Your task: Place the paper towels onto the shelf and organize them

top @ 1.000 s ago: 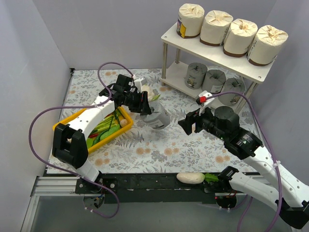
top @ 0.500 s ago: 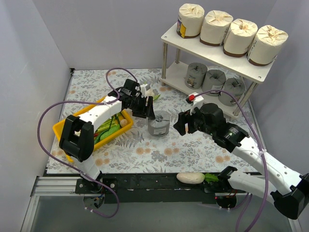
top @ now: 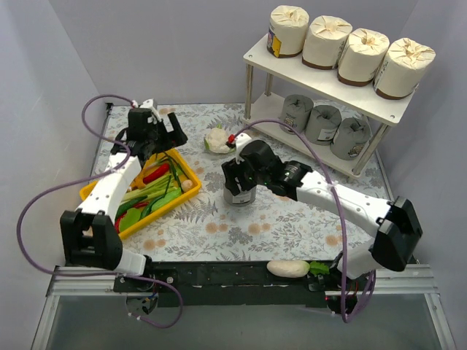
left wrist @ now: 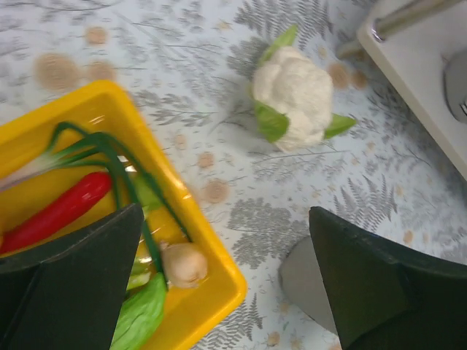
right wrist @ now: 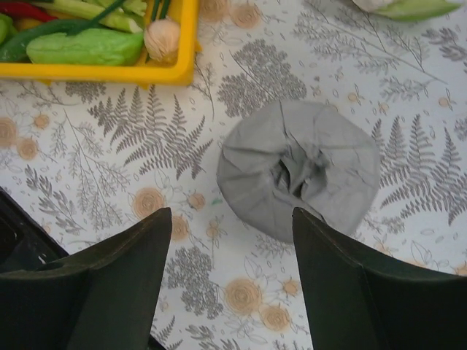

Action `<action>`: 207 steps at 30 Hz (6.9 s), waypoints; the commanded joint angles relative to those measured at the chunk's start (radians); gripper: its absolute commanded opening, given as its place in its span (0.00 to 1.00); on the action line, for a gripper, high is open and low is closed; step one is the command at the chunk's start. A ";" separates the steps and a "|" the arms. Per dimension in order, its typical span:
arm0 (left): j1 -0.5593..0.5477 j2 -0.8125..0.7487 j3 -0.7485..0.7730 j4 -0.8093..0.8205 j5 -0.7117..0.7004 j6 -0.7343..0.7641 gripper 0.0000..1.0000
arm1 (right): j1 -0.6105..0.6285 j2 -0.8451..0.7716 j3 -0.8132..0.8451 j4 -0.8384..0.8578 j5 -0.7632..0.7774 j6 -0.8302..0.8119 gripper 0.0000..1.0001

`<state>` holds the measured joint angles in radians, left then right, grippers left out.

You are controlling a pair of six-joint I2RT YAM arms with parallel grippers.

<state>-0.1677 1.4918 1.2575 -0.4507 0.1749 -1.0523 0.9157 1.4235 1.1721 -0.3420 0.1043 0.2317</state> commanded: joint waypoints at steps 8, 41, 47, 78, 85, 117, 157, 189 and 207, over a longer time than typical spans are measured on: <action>-0.007 -0.406 -0.329 0.216 -0.456 -0.037 0.98 | 0.052 0.314 0.317 -0.155 0.160 0.038 0.71; -0.050 -0.458 -0.366 0.237 -0.522 -0.028 0.98 | 0.055 0.514 0.477 -0.325 0.245 0.061 0.63; -0.052 -0.450 -0.365 0.237 -0.508 -0.025 0.98 | 0.058 0.468 0.466 -0.318 0.241 -0.119 0.50; -0.069 -0.456 -0.368 0.239 -0.512 -0.032 0.98 | -0.322 0.468 0.518 0.063 -0.002 -1.221 0.52; -0.075 -0.453 -0.366 0.238 -0.508 -0.031 0.98 | -0.351 0.529 0.549 0.113 -0.015 -1.295 0.53; -0.075 -0.462 -0.363 0.239 -0.497 -0.035 0.98 | -0.429 0.673 0.661 0.227 0.101 -1.356 0.50; -0.075 -0.513 -0.394 0.317 -0.287 0.008 0.98 | -0.324 0.337 0.348 0.377 0.156 -1.050 0.75; -0.360 -0.743 -0.547 0.552 0.120 0.167 0.98 | -0.156 -0.701 -0.401 0.273 0.121 0.063 0.99; -0.360 -0.763 -0.555 0.554 0.074 0.176 0.98 | -0.156 -0.676 -0.358 0.273 0.215 0.053 0.98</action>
<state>-0.5259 0.7486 0.7109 0.0906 0.2710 -0.8955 0.7597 0.7441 0.7708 -0.1059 0.2905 0.2806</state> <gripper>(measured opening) 0.981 0.985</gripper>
